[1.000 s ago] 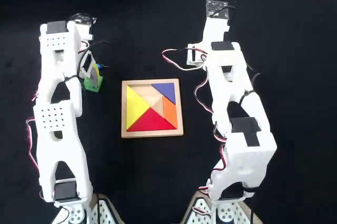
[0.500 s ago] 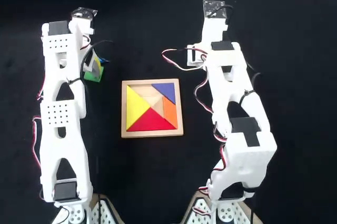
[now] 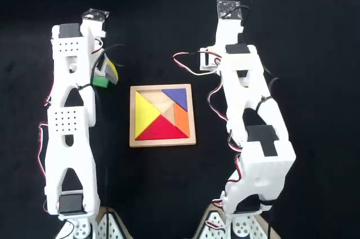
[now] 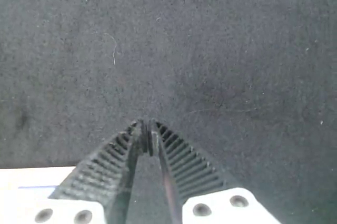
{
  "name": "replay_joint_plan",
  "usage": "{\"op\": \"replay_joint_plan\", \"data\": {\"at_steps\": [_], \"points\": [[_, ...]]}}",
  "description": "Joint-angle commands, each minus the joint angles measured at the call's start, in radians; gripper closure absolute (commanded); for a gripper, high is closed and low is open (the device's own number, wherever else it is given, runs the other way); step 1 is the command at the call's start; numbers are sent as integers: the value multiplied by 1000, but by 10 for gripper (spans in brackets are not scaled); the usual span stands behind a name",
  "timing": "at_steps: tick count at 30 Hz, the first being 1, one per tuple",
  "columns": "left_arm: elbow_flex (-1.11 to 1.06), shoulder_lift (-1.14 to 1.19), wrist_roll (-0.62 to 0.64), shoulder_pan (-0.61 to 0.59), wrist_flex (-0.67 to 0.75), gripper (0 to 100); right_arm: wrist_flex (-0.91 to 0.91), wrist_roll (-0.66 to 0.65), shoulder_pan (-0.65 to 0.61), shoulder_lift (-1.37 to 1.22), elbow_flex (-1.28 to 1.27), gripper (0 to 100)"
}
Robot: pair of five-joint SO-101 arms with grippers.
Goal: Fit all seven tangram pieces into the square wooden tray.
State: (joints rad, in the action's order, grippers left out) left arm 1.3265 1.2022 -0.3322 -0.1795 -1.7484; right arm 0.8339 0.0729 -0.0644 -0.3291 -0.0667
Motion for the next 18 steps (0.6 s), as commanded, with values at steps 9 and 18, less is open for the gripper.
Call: {"op": "replay_joint_plan", "data": {"at_steps": [9,18], "points": [[104,115,6,1,37,713,-46,-9,6,8,18,984],[197,115,0,16,-11,773,-40,-9,12,-27,53,984]]}}
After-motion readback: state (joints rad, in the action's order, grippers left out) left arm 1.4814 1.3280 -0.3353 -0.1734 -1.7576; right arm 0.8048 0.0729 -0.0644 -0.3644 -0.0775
